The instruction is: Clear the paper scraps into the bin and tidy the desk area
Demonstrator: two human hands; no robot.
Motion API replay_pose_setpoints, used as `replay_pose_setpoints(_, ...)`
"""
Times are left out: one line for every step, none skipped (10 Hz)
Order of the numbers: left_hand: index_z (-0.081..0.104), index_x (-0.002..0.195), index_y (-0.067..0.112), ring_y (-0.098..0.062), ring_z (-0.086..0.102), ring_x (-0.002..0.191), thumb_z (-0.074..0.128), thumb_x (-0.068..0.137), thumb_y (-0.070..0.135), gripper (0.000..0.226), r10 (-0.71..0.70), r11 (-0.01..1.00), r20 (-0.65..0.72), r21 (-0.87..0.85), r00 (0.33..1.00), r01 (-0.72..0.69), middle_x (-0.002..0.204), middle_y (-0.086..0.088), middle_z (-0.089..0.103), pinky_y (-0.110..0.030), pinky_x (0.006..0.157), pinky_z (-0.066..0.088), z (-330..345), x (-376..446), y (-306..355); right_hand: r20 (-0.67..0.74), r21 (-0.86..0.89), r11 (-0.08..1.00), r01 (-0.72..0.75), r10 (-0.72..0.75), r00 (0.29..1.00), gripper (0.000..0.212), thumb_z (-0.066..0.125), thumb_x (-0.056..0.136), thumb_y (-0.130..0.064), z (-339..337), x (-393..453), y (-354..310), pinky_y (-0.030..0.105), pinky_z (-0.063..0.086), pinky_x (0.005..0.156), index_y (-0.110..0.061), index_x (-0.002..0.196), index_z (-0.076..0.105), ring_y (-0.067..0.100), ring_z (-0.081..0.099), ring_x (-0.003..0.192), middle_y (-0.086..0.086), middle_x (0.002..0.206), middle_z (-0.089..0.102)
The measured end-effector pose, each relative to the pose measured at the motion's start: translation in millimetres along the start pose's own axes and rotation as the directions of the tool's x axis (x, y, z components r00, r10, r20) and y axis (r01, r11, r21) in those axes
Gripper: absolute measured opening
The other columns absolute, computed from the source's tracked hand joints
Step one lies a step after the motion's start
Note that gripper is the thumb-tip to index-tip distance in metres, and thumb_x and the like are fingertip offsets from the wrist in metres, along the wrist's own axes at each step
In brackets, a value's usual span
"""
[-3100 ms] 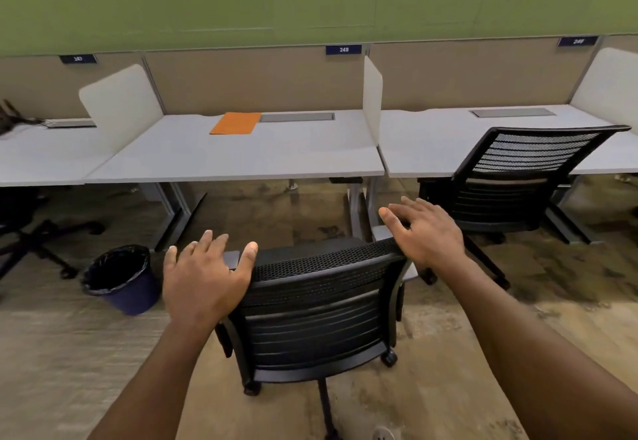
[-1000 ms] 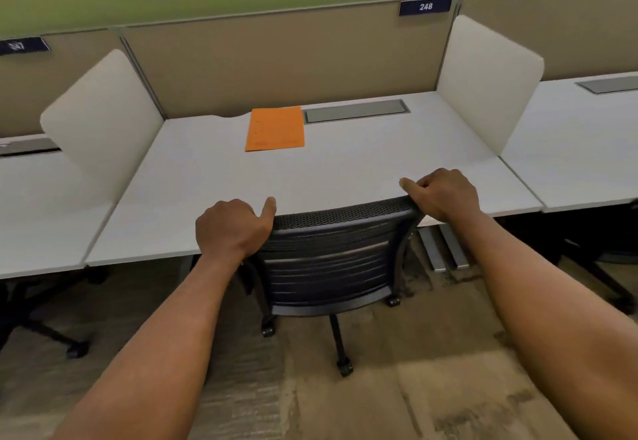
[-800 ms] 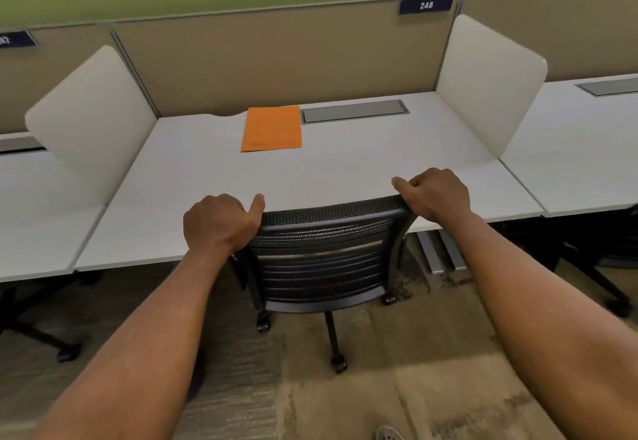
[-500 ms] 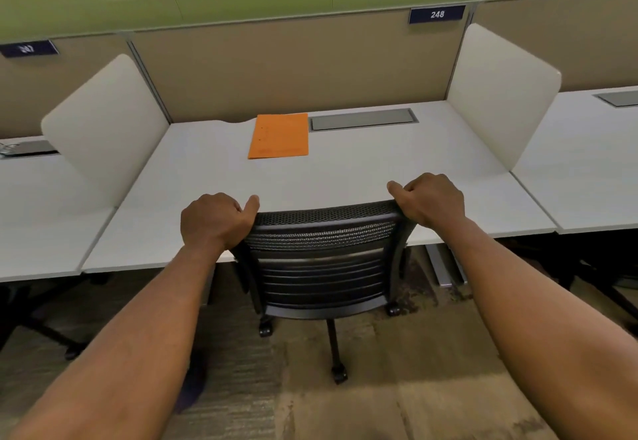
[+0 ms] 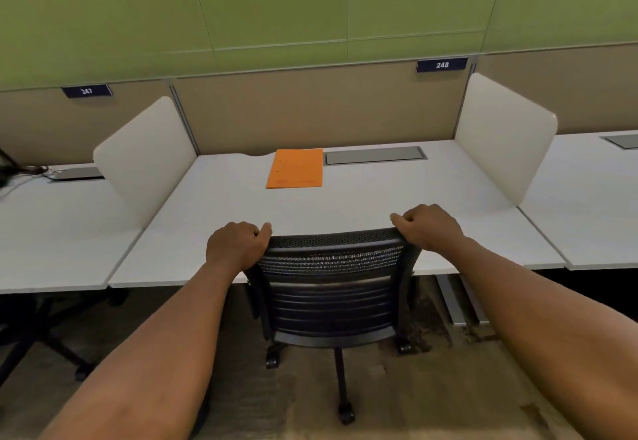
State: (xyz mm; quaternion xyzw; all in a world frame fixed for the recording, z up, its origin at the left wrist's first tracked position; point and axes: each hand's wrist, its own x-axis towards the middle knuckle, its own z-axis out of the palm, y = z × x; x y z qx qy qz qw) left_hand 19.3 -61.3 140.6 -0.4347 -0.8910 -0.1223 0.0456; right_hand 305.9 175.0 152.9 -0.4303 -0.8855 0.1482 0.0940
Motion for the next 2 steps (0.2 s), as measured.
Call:
replay_pose_setpoints(0.062,0.069,0.023,-0.020,0.059,0.075,0.019,0.091,0.068,0.065,-0.020,1.000,0.168,0.025,0.986,0.016,0.082,-0.001,0.066,-0.033,0.067,0.046,-5.2,3.0,3.2,0.114,-0.050,0.997,0.064,-0.058,0.992,0.055,0.031,0.087,-0.068,-9.0,1.3,-2.9,0.035,0.049,0.072,-0.025,0.070,0.060,0.020,0.059,0.082,0.000,0.087,0.068)
replay_pose_setpoints(0.066,0.111,0.021,-0.024,0.059,0.101,0.016,0.091,0.072,0.074,-0.025,0.996,0.243,0.084,0.970,0.005,0.117,-0.006,0.066,-0.038,0.086,0.046,-21.0,11.9,7.7,0.176,-0.052,0.995,0.090,-0.080,0.981,0.066,0.033,0.086,-0.074,-23.7,9.5,-11.6,0.040,0.045,0.091,-0.022,0.118,0.061,0.024,0.056,0.110,0.004,0.125,0.062)
